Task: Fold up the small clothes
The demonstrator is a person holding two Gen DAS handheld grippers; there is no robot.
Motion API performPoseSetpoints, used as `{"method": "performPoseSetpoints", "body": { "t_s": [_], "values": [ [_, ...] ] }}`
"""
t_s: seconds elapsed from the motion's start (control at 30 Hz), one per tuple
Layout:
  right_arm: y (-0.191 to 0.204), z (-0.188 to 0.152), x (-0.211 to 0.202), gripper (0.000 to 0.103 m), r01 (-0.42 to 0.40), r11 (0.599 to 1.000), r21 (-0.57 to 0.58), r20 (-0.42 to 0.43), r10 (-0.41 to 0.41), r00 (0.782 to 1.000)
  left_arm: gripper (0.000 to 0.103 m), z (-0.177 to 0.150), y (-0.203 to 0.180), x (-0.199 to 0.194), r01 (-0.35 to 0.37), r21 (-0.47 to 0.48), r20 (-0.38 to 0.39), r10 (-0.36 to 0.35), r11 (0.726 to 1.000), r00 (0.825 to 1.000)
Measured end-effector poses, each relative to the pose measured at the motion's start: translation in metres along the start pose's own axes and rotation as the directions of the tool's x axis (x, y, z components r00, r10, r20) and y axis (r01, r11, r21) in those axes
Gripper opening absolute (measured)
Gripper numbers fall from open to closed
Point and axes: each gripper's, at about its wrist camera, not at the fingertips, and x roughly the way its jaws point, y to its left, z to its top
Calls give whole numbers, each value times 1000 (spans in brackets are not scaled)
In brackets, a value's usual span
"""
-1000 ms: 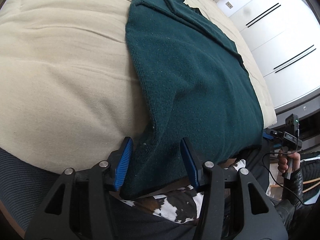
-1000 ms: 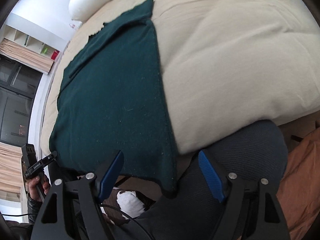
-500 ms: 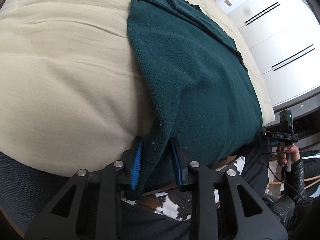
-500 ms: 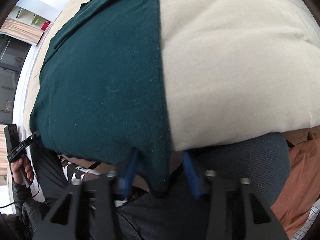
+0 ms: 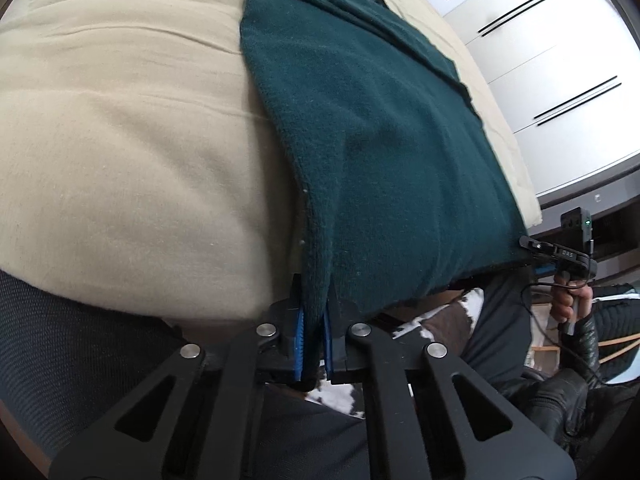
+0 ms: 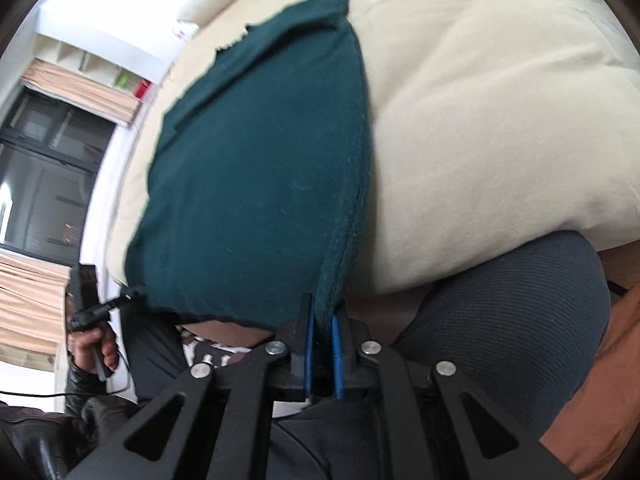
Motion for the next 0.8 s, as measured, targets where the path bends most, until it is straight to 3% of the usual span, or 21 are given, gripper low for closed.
{"method": "performPoseSetpoints", "body": {
  "t_s": [0.17, 0.4, 0.53, 0.8],
  "values": [
    [7, 5, -4, 8, -104, 994, 17, 78, 102, 992, 5, 1, -4, -14, 107, -26, 50, -106, 994, 993],
    [12, 13, -11, 8, -133, 991, 25, 155, 128, 980, 5, 7, -9, -32, 227, -45, 110, -221, 973, 969],
    [19, 15, -15, 8, -160, 987, 10, 193, 155, 969, 5, 9, -11, -33, 298, -66, 137, -287, 952, 948],
    [34, 40, -24, 8, -225, 974, -15, 267, 221, 938, 5, 33, -14, -44, 432, -72, 215, -409, 899, 887]
  ]
}}
